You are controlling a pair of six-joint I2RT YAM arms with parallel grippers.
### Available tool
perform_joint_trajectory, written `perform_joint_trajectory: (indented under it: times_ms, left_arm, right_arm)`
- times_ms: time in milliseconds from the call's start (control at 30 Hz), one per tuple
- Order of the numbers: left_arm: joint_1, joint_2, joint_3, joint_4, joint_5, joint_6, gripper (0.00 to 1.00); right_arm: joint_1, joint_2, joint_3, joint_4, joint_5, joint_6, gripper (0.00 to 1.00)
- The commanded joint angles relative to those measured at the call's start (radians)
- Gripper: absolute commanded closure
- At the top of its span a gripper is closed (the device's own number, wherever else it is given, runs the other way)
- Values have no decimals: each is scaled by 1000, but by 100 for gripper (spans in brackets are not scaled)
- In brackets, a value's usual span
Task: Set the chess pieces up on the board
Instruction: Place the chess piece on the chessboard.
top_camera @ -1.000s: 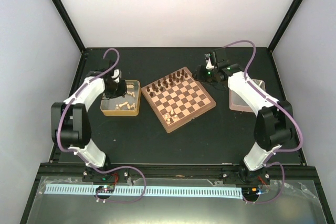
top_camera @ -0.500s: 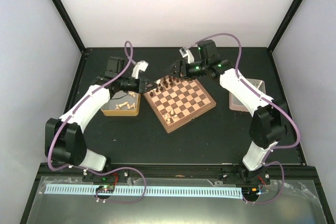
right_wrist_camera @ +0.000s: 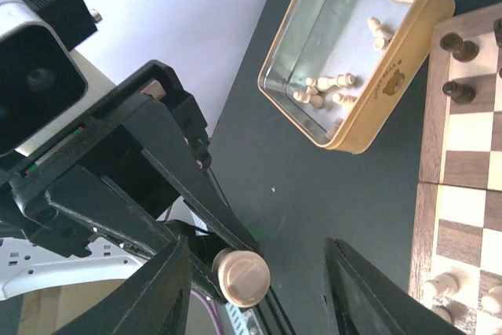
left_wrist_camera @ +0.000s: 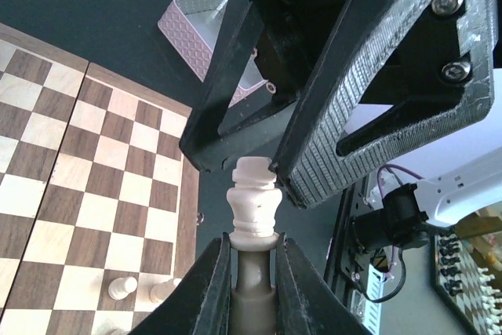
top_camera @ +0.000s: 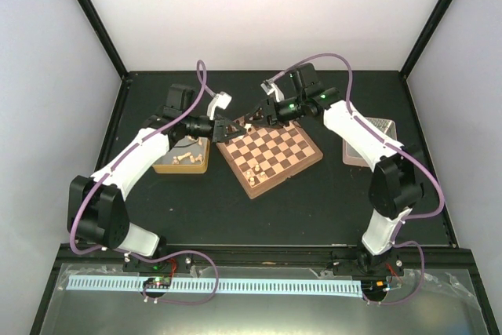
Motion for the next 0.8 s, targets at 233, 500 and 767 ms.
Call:
perform_joint_trajectory:
  times_ms: [233, 500, 767]
  left_arm:
    - [-17, 24, 36, 58, 61, 21, 98]
    - [-18, 32, 48, 31, 41, 29, 94]
    - [0, 38, 66, -30, -190, -38, 45]
  right_arm:
    - [9, 15, -16, -44, -72, 2, 66]
    - [17, -10, -22, 7, -80, 22, 94]
    - [17, -108, -72, 7, 288, -43, 99]
